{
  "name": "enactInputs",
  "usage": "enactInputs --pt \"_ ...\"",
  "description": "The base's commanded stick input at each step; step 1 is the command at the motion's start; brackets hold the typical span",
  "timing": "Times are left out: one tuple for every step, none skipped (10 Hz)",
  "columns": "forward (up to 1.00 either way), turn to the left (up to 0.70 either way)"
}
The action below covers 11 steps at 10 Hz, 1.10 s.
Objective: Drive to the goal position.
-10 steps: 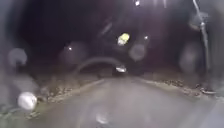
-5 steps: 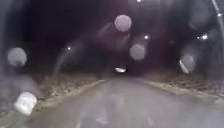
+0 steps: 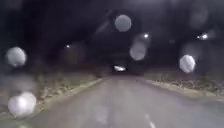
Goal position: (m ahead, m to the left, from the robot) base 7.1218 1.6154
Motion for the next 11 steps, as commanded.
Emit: enactInputs --pt "1.0 0.0" --pt "1.0 0.0" --pt "1.0 0.0" --pt "1.0 0.0" --pt "1.0 0.0" --pt "1.0 0.0" --pt "1.0 0.0" --pt "1.0 0.0" --pt "1.0 0.0" --pt "1.0 0.0" --pt "1.0 0.0"
